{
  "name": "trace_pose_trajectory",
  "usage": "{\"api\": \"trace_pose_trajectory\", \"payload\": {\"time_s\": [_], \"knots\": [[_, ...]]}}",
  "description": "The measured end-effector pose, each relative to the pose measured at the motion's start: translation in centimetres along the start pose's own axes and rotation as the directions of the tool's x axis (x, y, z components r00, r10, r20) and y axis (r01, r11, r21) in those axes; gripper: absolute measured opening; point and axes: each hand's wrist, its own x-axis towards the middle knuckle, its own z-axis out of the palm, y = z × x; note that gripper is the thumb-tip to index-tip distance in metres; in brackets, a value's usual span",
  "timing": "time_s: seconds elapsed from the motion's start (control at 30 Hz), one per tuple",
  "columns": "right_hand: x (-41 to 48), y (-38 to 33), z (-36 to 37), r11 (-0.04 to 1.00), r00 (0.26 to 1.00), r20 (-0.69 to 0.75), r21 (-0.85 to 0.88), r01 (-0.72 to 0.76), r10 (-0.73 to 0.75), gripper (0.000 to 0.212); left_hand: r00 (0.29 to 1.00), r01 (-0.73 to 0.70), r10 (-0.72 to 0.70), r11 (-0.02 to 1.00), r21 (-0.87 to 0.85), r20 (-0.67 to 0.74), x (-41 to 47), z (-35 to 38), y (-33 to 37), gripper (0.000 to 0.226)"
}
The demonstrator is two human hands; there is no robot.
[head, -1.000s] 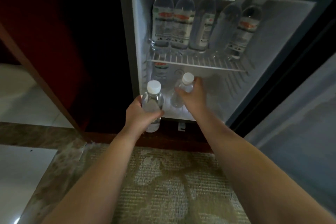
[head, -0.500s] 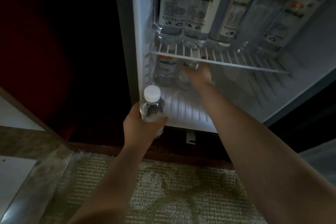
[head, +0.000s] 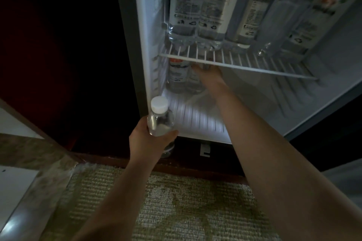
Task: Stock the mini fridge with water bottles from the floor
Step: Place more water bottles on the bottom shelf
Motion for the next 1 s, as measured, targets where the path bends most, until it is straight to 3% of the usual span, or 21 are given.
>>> {"api": "trace_pose_trajectory", "payload": {"time_s": [0.13,0.2,0.3,0.4,0.47,0.53,0.6,0.7,0.83,0.93,1.0], "knots": [[-2.5,1.9,-0.5,1.000,1.000,-0.007,-0.002,-0.004,0.004,0.065,1.000,0.015,-0.015,1.000,0.004,-0.007,-0.1,0.1,0.3,0.053],[-4.3,3.2,-0.7,0.996,1.000,-0.019,0.086,-0.002,0.003,0.072,1.000,0.022,-0.022,1.000,-0.008,-0.006,-0.3,0.1,0.6,0.057],[-7.8,4.6,-1.2,0.984,0.999,0.019,0.177,-0.037,0.034,0.043,1.000,0.016,-0.017,1.000,-0.015,-0.013,-0.7,0.1,1.4,0.053],[-11.0,5.6,-2.7,0.981,0.946,0.322,0.171,-0.093,0.034,0.036,1.000,-0.005,0.005,1.000,-0.017,-0.019,-1.0,0.2,2.2,0.051],[-13.0,6.2,-3.7,0.994,0.815,0.578,0.068,-0.082,0.028,0.057,0.999,-0.029,0.028,1.000,-0.002,-0.024,-1.1,0.4,2.6,0.048],[-14.3,6.9,-3.4,0.999,0.732,0.680,-0.040,-0.022,0.043,0.077,0.999,-0.043,0.044,0.999,0.022,-0.022,-1.2,0.9,2.9,0.042],[-15.4,7.2,-2.5,0.999,0.756,0.654,-0.038,0.033,0.000,0.080,0.998,-0.066,0.067,0.995,0.071,-0.016,-1.4,1.6,3.2,0.048],[-16.1,7.6,-1.6,0.996,0.859,0.505,0.026,0.082,-0.084,0.065,0.996,-0.086,0.085,0.992,0.093,0.015,-1.8,2.5,3.8,0.056],[-15.6,7.9,-2.4,0.990,0.915,0.379,0.061,0.127,-0.141,0.056,0.988,-0.104,0.097,0.993,0.053,0.118,-2.6,3.2,5.2,0.055],[-13.8,8.3,-3.9,0.994,0.959,0.264,0.031,0.103,-0.108,0.057,0.957,0.005,0.017,0.997,-0.074,0.288,-3.0,3.2,6.2,0.047],[-12.2,8.6,-5.2,0.993,0.980,0.179,-0.062,0.099,-0.087,0.063,0.935,0.069,-0.042,0.996,-0.065,0.351,-2.9,3.2,5.7,0.065]]}}
